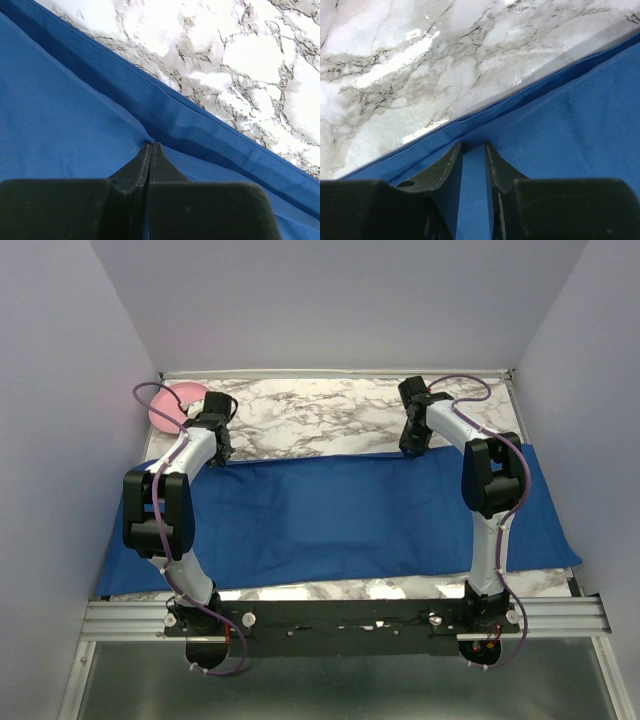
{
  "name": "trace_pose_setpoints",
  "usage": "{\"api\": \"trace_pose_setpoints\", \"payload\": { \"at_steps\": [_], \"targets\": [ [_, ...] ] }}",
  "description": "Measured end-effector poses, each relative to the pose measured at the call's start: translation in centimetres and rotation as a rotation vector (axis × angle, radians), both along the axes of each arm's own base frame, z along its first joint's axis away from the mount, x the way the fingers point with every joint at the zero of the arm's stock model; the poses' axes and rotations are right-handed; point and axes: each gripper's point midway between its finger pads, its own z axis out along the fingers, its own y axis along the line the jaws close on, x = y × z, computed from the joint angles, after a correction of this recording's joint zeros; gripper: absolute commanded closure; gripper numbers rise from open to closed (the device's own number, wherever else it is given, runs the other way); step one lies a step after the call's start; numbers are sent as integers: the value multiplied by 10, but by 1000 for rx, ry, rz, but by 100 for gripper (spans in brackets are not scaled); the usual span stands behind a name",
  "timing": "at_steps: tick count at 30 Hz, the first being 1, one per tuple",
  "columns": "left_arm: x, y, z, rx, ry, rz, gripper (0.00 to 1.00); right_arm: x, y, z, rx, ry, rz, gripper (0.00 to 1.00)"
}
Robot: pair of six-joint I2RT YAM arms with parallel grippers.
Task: Open and lay out the surgical kit
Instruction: Open the surgical kit at the center of the board.
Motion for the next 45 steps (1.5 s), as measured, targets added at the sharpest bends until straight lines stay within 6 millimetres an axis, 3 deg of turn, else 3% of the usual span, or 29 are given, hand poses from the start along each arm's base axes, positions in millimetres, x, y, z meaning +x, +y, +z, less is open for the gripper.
{"api": "trace_pose_setpoints", "payload": {
  "at_steps": [9,21,32,40,45],
  "targets": [
    [0,0,0,1,0,0,96,10,-2,1,10,-25,-43,98],
    [0,0,2,2,-5,-4,96,10,-3,3,18,-40,-56,99],
    [-9,0,24,-3,-61,-5,96,-35,-10,51,62,-127,-23,99],
    [-37,-1,11,-6,-25,-14,96,-72,-11,16,89,-55,-29,99],
    [-49,-2,2,-14,-3,-18,96,-75,-10,9,98,-54,-38,99]
  ]
}}
